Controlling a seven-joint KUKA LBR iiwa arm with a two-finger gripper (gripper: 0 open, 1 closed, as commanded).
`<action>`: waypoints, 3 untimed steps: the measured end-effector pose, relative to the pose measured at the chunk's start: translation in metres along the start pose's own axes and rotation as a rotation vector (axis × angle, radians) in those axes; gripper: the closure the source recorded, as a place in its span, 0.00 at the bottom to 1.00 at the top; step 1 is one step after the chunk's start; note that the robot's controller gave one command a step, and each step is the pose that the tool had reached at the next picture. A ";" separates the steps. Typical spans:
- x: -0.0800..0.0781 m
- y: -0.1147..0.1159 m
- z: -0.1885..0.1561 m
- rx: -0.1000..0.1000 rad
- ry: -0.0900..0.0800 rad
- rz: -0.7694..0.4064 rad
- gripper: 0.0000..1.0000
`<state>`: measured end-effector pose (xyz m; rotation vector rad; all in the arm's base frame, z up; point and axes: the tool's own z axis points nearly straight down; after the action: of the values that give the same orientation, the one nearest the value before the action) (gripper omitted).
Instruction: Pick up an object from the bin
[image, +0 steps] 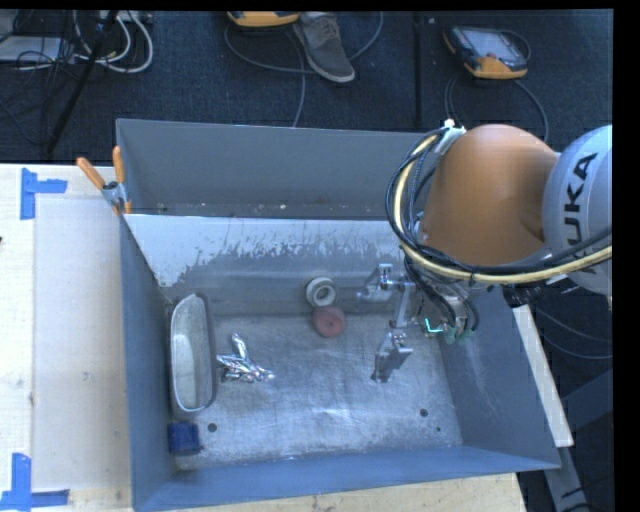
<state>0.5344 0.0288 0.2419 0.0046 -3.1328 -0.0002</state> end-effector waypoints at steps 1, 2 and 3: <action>-0.001 0.000 -0.003 0.000 -0.007 0.002 1.00; -0.001 0.000 -0.003 0.000 -0.007 0.003 0.00; -0.062 0.063 0.095 -0.001 -0.004 -0.114 0.00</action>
Offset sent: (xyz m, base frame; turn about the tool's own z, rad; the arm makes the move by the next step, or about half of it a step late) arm 0.0000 0.0000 0.0000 0.0000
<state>0.5951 0.0918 0.1462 0.1827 -3.1320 -0.0030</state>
